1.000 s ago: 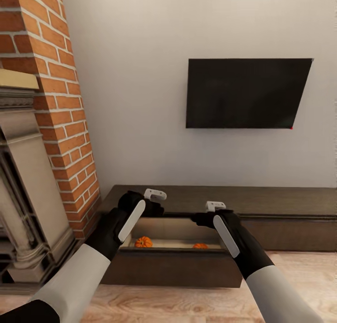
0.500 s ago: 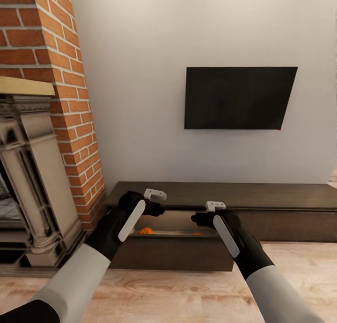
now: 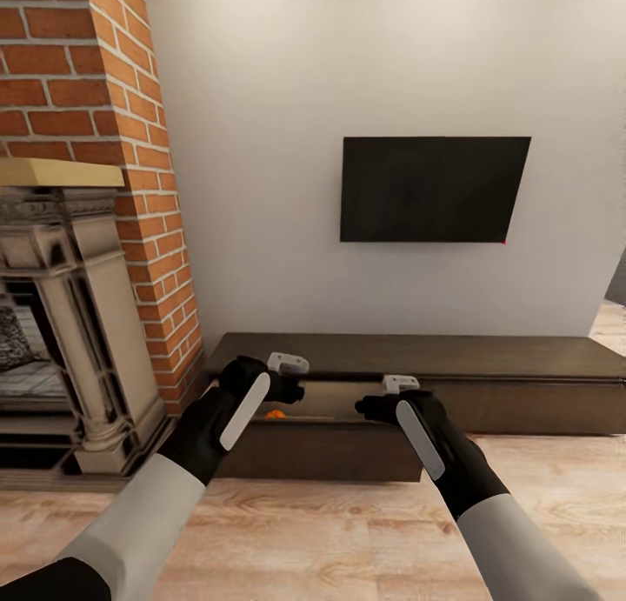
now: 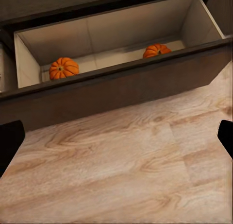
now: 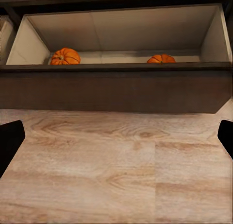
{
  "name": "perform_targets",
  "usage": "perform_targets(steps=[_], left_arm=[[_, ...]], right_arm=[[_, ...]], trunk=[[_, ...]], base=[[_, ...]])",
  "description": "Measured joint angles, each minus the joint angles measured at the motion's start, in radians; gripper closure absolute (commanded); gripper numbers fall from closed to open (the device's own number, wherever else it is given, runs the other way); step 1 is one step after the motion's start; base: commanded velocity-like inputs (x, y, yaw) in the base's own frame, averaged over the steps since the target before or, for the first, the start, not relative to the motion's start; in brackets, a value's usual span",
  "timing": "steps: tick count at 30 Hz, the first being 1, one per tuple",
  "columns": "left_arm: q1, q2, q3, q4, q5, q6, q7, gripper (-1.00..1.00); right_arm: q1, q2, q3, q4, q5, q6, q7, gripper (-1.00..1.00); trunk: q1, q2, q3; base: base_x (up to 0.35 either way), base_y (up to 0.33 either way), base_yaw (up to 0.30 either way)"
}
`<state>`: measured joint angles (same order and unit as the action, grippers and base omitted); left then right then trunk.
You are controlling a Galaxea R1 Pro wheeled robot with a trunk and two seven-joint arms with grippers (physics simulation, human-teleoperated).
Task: Place each of the two pumpkins and all three candles from the living room inside a cabinet in the living room (use any cabinet), then make sure every cabinet is closed, and position the cauldron so it is next to a table in the living room.
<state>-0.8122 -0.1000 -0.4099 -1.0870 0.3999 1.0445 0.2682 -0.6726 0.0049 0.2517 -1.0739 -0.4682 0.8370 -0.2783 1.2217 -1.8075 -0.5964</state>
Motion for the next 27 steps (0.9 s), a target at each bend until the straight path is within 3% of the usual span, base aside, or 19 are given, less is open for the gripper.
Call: perform_targets(steps=[8, 13, 20, 23, 27], left_arm=[[0.000, 0.001, 0.000, 0.020, -0.005, -0.001, 0.004, -1.00], [0.000, 0.002, 0.000, 0.093, -0.004, -0.034, 0.002, -1.00], [0.044, 0.027, 0.001, 0.257, -0.009, -0.237, 0.000, -1.00], [0.085, 0.030, 0.000, 0.285, -0.012, -0.329, 0.000, -1.00], [0.156, 0.036, 0.001, 0.305, -0.013, -0.447, 0.000, -1.00]], right_arm=[[0.000, 0.000, 0.000, 0.010, 0.001, 0.000, -0.002, -1.00], [0.001, -0.004, 0.000, 0.023, 0.001, -0.001, -0.005, -1.00], [0.029, -0.036, -0.002, 0.077, 0.001, -0.017, -0.006, -1.00], [0.049, -0.039, -0.002, 0.095, 0.003, -0.061, -0.005, -1.00], [0.094, -0.039, 0.001, 0.105, 0.007, -0.178, 0.000, -1.00]], trunk=[[-0.031, 0.056, 0.025], [-0.050, 0.091, 0.041], [-0.077, 0.140, 0.063], [-0.089, 0.161, 0.072], [-0.104, 0.189, 0.085]], base=[[-0.185, 0.000, 0.000], [-0.042, 0.000, 0.000], [-0.008, 0.000, 0.000], [-0.001, 0.000, 0.000], [0.000, 0.000, 0.000]])
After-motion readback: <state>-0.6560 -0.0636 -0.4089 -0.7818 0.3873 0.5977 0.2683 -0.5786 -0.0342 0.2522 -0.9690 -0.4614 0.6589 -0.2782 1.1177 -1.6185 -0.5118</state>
